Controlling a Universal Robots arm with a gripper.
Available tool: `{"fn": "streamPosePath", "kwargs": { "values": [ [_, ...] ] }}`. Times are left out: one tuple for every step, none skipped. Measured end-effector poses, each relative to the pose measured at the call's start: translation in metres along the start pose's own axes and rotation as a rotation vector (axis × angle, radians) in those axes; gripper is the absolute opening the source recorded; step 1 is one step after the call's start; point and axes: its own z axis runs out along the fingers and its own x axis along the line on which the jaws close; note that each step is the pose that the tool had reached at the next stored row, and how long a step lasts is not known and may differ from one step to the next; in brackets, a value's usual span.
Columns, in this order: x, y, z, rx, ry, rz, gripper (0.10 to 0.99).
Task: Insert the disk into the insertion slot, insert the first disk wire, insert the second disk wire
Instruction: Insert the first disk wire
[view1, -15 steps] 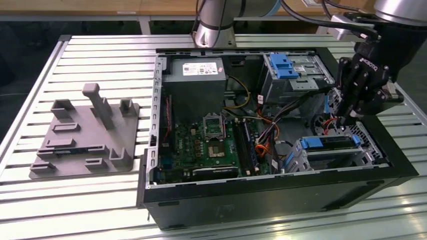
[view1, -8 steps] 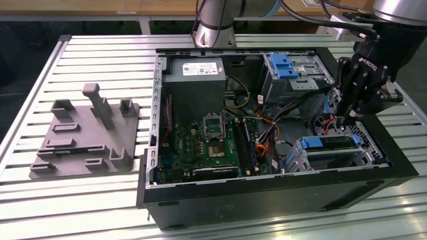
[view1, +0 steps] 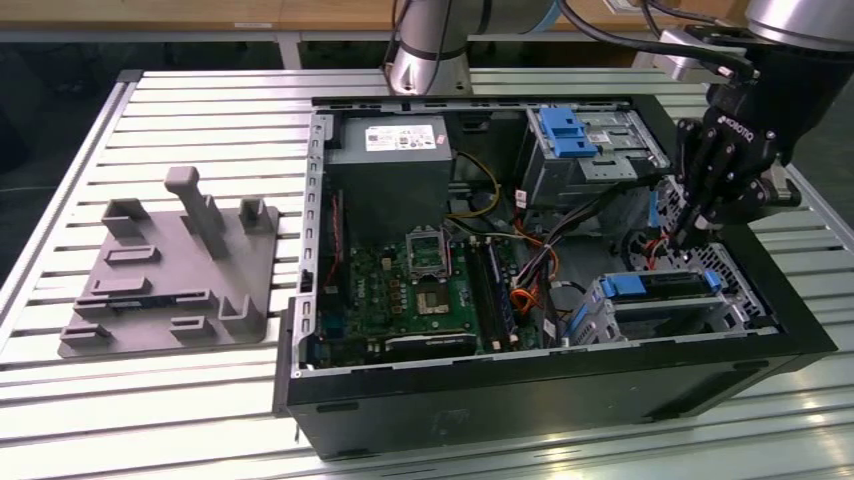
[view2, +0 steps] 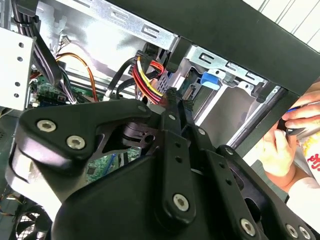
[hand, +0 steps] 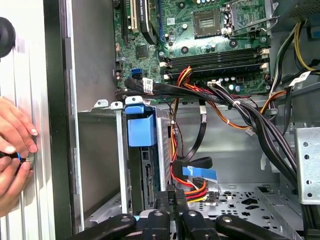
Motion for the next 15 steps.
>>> {"fn": "streamPosePath", "kwargs": {
  "values": [
    [0.0,0.0,0.0,0.0,0.0004,0.0,0.165],
    [0.0,0.0,0.0,0.0,0.0004,0.0,0.165],
    [0.0,0.0,0.0,0.0,0.0004,0.0,0.165],
    [0.0,0.0,0.0,0.0,0.0004,0.0,0.165],
    [0.0,0.0,0.0,0.0,0.0004,0.0,0.165],
    [-0.0001,-0.0005,0.0,-0.001,0.0006,0.0,0.165],
    [-0.0002,-0.0014,0.0,-0.003,0.0007,-0.001,0.165],
    [-0.0003,-0.0028,-0.0001,-0.006,0.0013,-0.001,0.165],
    [-0.0004,-0.0034,-0.0001,-0.009,0.0021,-0.002,0.165],
    [-0.0004,-0.0034,-0.0001,-0.01,0.0023,-0.002,0.165],
    [-0.0001,-0.0035,-0.0001,-0.01,0.0024,-0.002,0.165],
    [0.0006,-0.0036,0.0,-0.01,0.002,-0.002,0.165],
    [0.0013,-0.0037,0.0002,-0.01,-0.0002,-0.003,0.165],
    [0.0021,-0.0037,0.0003,-0.01,-0.0039,-0.003,0.165],
    [0.003,-0.0038,0.0005,-0.01,-0.0096,-0.003,0.165]
  ]
}}
